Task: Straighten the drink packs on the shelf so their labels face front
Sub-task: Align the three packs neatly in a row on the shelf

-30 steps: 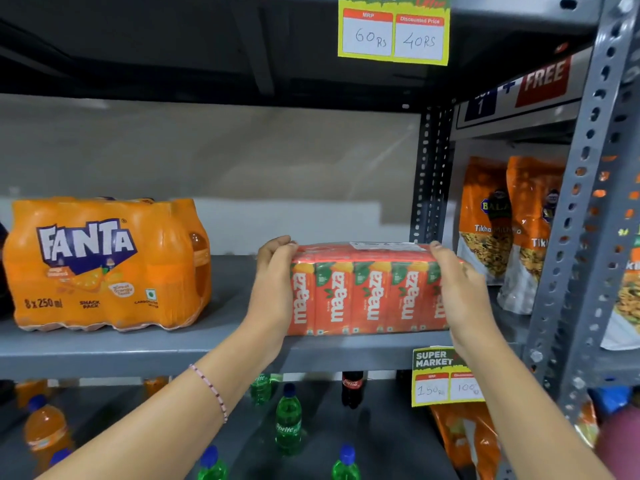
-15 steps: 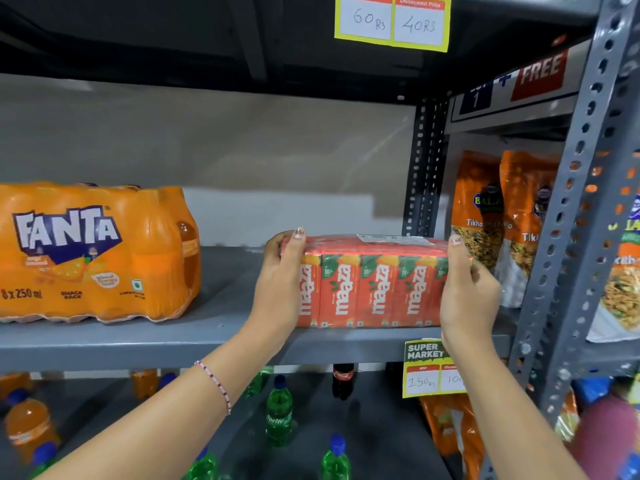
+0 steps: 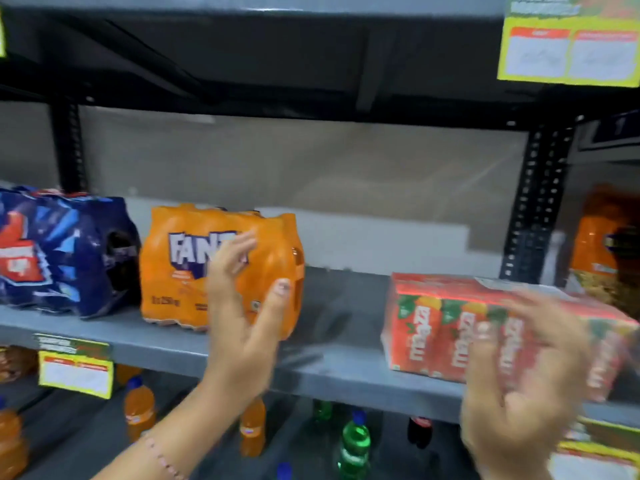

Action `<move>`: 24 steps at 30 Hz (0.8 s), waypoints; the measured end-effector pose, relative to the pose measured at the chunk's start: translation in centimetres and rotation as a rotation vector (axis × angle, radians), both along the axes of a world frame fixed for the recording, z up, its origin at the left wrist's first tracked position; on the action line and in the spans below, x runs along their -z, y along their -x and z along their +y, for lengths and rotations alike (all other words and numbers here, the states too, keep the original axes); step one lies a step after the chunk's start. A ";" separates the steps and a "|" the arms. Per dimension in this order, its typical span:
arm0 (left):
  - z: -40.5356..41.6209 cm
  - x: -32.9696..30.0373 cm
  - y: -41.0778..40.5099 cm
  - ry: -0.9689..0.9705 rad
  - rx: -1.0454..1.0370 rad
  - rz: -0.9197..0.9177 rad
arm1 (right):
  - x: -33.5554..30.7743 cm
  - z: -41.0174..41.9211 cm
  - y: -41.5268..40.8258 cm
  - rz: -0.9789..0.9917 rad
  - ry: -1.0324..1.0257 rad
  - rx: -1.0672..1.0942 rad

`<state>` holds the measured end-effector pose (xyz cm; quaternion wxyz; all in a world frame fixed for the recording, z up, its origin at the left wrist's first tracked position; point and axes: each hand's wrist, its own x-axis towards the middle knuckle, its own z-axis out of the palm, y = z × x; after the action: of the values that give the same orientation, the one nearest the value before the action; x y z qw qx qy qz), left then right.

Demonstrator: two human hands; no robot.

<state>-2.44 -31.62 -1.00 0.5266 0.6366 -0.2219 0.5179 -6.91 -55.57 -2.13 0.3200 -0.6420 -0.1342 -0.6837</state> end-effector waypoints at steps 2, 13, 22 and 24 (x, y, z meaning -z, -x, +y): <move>5.9 -0.2 -1.0 0.018 -0.223 0.054 | 0.0 6.1 0.2 0.102 0.089 -0.234; 18.3 -0.2 -3.9 -0.146 -0.011 0.866 | -1.0 16.9 -5.0 1.146 0.141 -0.136; 15.0 0.4 -2.5 -0.256 0.010 0.775 | -0.1 13.0 -2.1 1.129 0.147 -0.110; 14.1 0.5 -2.2 -0.246 0.029 0.758 | 0.2 12.1 -1.7 1.133 0.153 -0.088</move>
<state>-0.19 -17.49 -1.45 0.4985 0.8376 -0.0813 0.2083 -5.16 -43.42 -2.30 0.3228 -0.9234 -0.0172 -0.2072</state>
